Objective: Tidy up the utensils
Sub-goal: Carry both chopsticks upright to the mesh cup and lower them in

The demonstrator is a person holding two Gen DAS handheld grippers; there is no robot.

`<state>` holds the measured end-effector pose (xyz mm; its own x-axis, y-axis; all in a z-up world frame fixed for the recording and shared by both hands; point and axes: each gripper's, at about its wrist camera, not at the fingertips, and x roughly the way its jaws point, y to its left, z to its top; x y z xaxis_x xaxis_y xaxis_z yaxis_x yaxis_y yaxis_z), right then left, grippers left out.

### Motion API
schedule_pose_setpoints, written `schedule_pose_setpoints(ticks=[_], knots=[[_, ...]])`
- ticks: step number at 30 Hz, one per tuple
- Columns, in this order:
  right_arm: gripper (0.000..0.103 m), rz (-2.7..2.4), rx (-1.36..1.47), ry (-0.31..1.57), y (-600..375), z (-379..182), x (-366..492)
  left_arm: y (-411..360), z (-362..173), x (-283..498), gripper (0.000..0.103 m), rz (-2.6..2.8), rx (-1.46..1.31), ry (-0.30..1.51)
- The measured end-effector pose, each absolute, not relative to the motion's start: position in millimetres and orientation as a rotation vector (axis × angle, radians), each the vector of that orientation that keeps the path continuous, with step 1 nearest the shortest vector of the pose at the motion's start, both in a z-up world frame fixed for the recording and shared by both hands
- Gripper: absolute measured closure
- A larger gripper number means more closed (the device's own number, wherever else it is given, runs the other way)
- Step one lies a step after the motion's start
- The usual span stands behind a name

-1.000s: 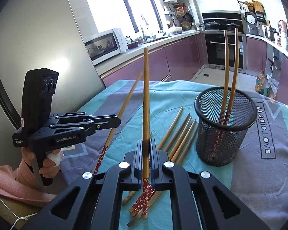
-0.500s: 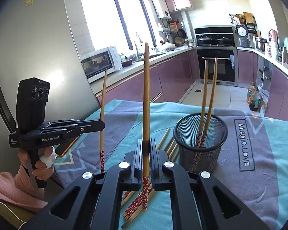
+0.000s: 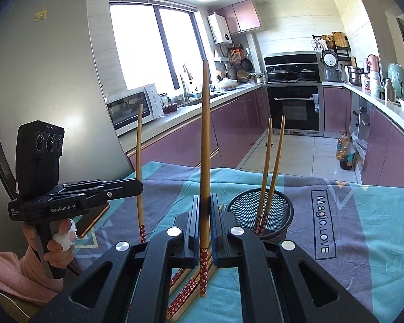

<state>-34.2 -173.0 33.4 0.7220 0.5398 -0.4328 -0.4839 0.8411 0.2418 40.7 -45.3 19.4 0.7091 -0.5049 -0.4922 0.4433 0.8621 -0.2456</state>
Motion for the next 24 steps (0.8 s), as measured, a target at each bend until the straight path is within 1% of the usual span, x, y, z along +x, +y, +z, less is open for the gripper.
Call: schedule_pose_setpoints(ticks=[24], knots=[[0.097,0.531,0.128,0.481,-182.2,42.0,-13.5,-63.8,40.3,56.2,0.096,-0.593,-0.132,0.515]])
